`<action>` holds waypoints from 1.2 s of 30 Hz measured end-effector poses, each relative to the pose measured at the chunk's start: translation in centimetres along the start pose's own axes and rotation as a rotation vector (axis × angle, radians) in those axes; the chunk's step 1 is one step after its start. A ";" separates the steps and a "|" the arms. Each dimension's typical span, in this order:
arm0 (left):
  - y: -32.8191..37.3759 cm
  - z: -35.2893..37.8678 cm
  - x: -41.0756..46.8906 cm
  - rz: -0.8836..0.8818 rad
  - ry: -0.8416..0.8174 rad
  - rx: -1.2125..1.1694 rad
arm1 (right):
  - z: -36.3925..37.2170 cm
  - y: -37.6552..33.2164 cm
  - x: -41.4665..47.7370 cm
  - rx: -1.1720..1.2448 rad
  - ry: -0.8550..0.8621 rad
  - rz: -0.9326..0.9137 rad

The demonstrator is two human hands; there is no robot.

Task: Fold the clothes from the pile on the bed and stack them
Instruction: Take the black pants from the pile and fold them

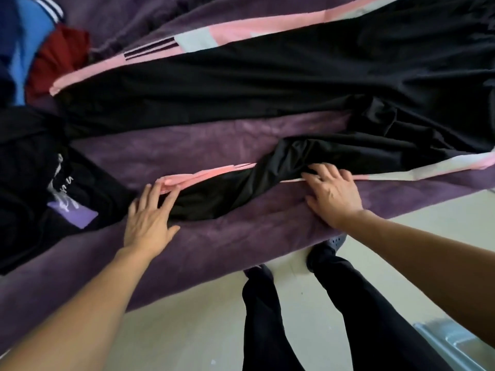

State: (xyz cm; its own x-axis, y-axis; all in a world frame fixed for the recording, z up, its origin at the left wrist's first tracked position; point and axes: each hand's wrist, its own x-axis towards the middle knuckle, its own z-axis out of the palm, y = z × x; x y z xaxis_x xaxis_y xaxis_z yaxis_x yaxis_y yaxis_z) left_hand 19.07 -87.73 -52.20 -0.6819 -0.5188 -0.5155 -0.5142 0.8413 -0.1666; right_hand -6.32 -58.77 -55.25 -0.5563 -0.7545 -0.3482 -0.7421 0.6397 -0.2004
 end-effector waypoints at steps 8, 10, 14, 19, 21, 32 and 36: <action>-3.5 -3.4 3.4 -0.122 0.091 -0.817 | -0.7 -2.5 1.2 0.056 0.128 0.254; -4.8 -6.2 3.7 -0.333 -0.091 -1.278 | -1.3 -3.5 0.9 0.036 0.063 0.275; -8.3 -8.8 3.5 -0.524 -0.400 -1.334 | -1.8 -6.4 0.0 -0.020 0.023 0.281; -7.8 -5.1 3.0 0.003 0.372 -0.416 | 0.2 -9.1 -2.0 0.000 0.058 0.178; -5.9 -2.7 2.3 0.320 0.221 -0.114 | 0.9 -8.6 -2.0 -0.025 0.023 0.207; -8.4 -2.9 0.2 0.309 0.058 0.095 | -1.2 -8.9 -2.3 0.154 0.096 0.070; -9.1 -4.7 -1.3 0.191 -0.264 0.361 | -1.0 -10.7 -4.3 0.226 -0.076 -0.045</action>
State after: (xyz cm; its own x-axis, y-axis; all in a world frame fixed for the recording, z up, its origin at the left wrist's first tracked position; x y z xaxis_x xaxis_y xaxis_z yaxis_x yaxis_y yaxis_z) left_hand 22.17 -95.38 -46.04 -0.5676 -0.3331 -0.7529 -0.1477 0.9409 -0.3049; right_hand 3.66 -62.53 -50.69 -0.4887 -0.7750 -0.4007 -0.6579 0.6290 -0.4141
